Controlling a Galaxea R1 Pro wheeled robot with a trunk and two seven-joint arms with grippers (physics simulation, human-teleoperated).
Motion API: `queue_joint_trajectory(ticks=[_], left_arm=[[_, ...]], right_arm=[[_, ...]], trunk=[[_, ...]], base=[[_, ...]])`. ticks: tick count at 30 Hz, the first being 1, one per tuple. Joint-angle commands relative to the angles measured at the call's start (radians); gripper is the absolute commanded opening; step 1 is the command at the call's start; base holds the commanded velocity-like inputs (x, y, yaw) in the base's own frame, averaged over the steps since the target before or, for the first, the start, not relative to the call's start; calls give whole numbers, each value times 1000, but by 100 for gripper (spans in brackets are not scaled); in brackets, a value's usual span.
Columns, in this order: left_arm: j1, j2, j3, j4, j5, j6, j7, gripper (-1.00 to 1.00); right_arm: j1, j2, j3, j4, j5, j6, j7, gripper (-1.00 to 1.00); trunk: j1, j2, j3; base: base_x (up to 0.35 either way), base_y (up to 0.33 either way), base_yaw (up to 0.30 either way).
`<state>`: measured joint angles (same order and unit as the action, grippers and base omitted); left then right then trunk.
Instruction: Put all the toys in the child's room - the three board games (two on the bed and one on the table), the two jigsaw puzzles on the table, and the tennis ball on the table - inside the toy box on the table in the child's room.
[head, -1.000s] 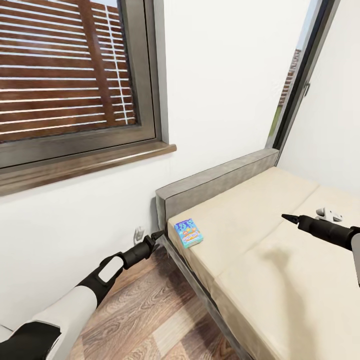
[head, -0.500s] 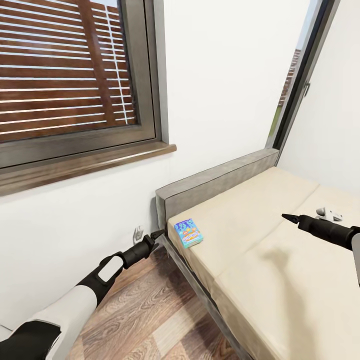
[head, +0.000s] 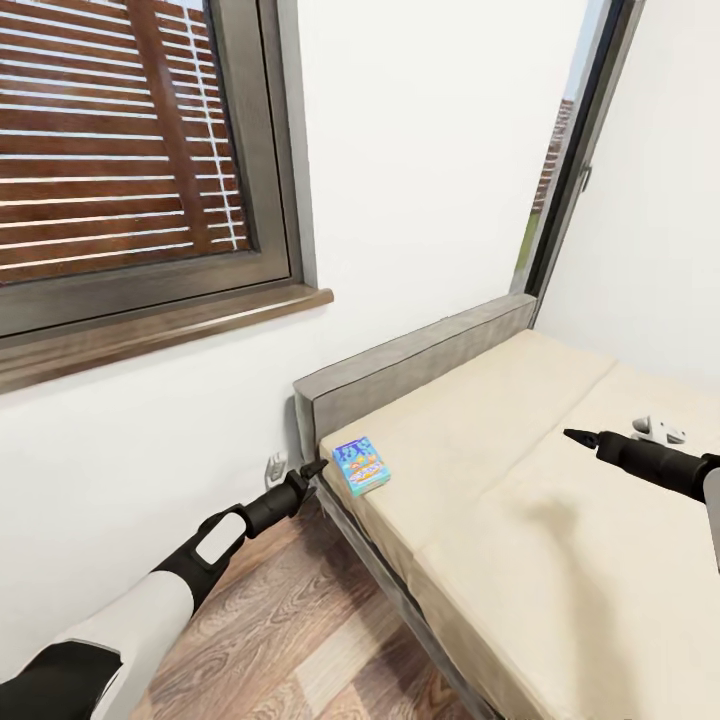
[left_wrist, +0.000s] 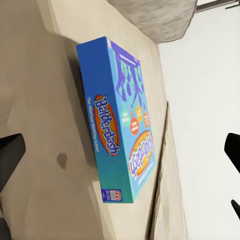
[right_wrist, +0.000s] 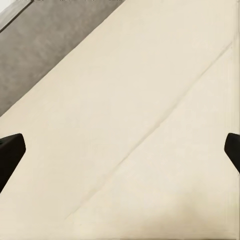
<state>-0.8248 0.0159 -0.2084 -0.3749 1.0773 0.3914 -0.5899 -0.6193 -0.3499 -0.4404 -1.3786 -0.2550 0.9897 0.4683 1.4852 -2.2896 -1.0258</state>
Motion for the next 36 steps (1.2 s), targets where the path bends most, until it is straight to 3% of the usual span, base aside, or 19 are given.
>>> queue_joint_trajectory(ticks=[1,27,36], left_arm=[[0,1,-4,0,10,6,-1,100],[4,7,-2,8,18,6,2,100],[4,8,-2,27,24,6,2,100]], right_arm=[[-1,0,-1,-1,5,4,7,100],[4,0,-1,-10,5,4,7,100],[7,0,0,-13,4,5,7,100]], trunk=[[0,0,-1],[0,0,-1],[0,0,-1]], base=[[0,0,-64],[0,0,-18],[0,0,-125]])
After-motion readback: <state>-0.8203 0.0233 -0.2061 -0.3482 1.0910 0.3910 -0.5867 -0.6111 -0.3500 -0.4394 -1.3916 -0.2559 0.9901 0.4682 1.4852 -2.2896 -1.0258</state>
